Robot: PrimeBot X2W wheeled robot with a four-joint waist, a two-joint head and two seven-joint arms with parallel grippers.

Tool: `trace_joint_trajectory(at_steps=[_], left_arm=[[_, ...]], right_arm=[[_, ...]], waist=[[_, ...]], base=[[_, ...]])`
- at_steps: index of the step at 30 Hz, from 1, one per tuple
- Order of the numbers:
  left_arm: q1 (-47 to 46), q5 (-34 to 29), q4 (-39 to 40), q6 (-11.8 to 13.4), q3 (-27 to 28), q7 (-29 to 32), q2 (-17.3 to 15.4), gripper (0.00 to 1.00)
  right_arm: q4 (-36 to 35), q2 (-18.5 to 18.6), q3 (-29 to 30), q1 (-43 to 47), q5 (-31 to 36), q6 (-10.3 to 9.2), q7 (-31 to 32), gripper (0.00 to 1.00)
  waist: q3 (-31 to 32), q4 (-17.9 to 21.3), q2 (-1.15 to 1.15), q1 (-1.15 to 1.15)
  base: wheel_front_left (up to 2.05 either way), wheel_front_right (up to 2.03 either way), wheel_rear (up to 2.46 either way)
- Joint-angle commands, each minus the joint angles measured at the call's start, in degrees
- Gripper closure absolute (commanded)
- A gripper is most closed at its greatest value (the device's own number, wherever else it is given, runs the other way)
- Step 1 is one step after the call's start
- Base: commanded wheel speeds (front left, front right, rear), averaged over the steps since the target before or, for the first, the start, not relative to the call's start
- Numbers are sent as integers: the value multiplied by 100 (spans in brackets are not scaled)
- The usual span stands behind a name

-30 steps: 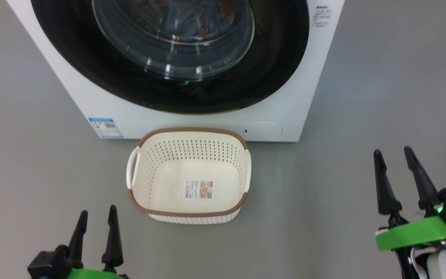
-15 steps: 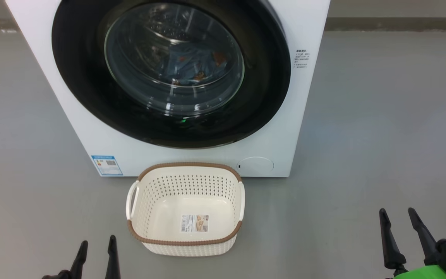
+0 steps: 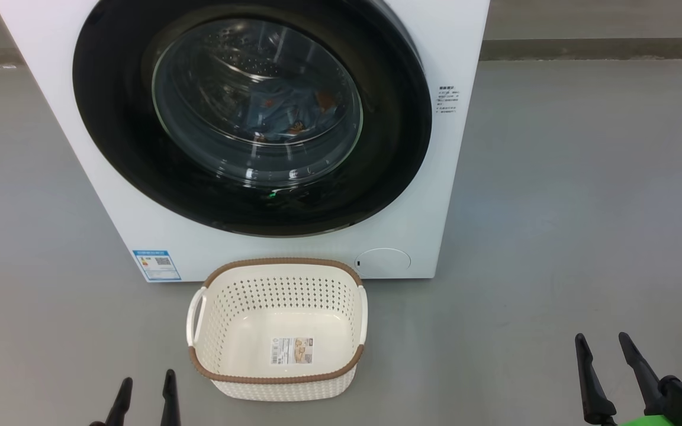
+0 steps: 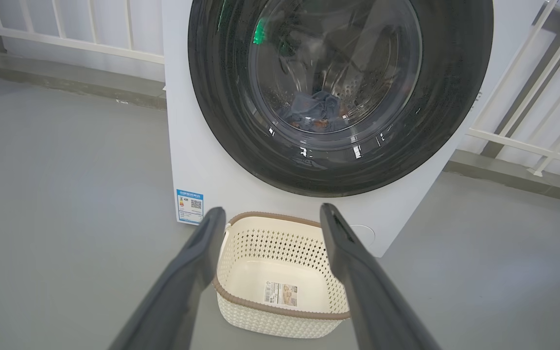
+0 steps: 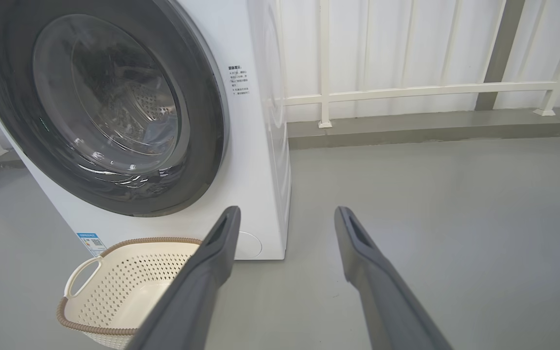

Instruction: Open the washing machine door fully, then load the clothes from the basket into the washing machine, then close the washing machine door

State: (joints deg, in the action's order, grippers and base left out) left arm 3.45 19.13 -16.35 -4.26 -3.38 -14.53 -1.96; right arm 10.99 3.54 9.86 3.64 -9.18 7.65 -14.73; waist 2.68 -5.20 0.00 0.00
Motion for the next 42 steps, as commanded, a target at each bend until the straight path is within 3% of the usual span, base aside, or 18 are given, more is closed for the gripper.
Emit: trace_joint_trajectory(at_steps=[1,21,22,29,34,42], left_arm=[[-68,-68,122,-30,223,-47,-92,0],[-92,44,208,58,310,-47,-92,0],[9,31,47,5,121,1,0,100],[78,147,-257,-1,111,75,73,100],[41,436,-231,-14,151,156,66,100],[-23,903,-195,-35,205,285,56,100]], right_arm=[[-109,31,-170,-45,64,-16,-27,0],[-90,16,-163,-101,44,-16,-27,0],[28,-24,-7,-2,-1,0,0,100],[428,-70,18,-20,-135,0,55,100],[420,-70,6,-57,-468,-1,149,100],[404,-70,-33,-113,-1002,-2,267,100]], waist=[[1,5,0,0],[-70,-183,0,0],[-70,-181,0,0],[-71,-180,0,0],[-68,-146,0,13],[-95,-101,0,0]], base=[[0,0,0],[0,0,0],[0,0,0],[0,0,0],[0,0,0],[0,0,0]])
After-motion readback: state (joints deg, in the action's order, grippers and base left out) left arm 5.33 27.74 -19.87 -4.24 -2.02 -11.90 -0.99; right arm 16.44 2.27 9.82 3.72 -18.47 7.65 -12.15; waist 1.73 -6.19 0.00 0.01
